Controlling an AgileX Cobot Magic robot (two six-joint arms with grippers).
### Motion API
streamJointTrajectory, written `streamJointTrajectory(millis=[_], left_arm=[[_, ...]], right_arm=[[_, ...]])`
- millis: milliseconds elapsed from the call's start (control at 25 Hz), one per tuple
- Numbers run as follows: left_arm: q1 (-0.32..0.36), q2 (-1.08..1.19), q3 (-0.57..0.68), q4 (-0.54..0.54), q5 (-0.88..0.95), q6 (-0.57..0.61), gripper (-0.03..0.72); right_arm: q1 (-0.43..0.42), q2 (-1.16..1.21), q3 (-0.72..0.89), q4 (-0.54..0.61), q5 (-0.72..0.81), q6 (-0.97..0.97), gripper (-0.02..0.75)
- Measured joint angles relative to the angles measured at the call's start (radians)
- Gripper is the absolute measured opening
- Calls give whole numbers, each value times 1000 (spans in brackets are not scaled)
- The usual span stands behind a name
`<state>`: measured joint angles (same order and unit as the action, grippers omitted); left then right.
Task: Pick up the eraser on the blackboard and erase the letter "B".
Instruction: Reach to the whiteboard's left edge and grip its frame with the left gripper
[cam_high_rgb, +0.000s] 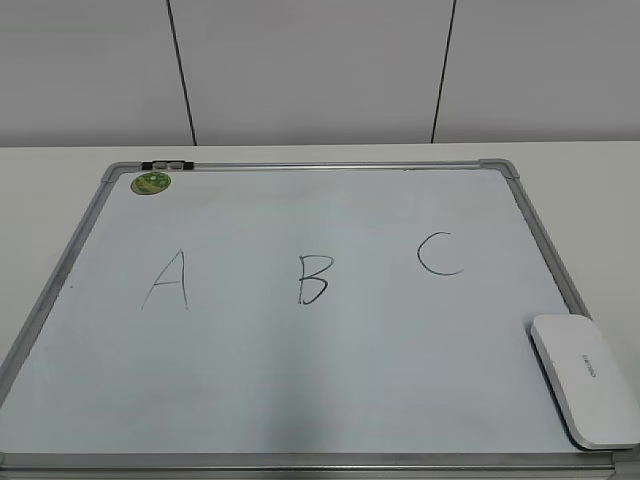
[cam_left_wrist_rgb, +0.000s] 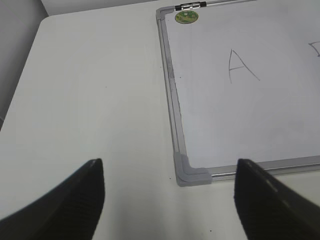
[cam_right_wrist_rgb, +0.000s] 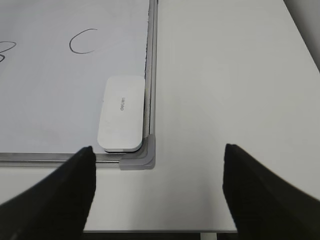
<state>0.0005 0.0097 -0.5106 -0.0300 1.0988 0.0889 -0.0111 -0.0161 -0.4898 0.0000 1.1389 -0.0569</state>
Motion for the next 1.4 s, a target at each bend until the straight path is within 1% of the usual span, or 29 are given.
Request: streamJointTrajectory(millis=[1400], left_arm=[[0,0,0,0,0,0,590]], right_arm=[[0,0,0,0,0,0,587]])
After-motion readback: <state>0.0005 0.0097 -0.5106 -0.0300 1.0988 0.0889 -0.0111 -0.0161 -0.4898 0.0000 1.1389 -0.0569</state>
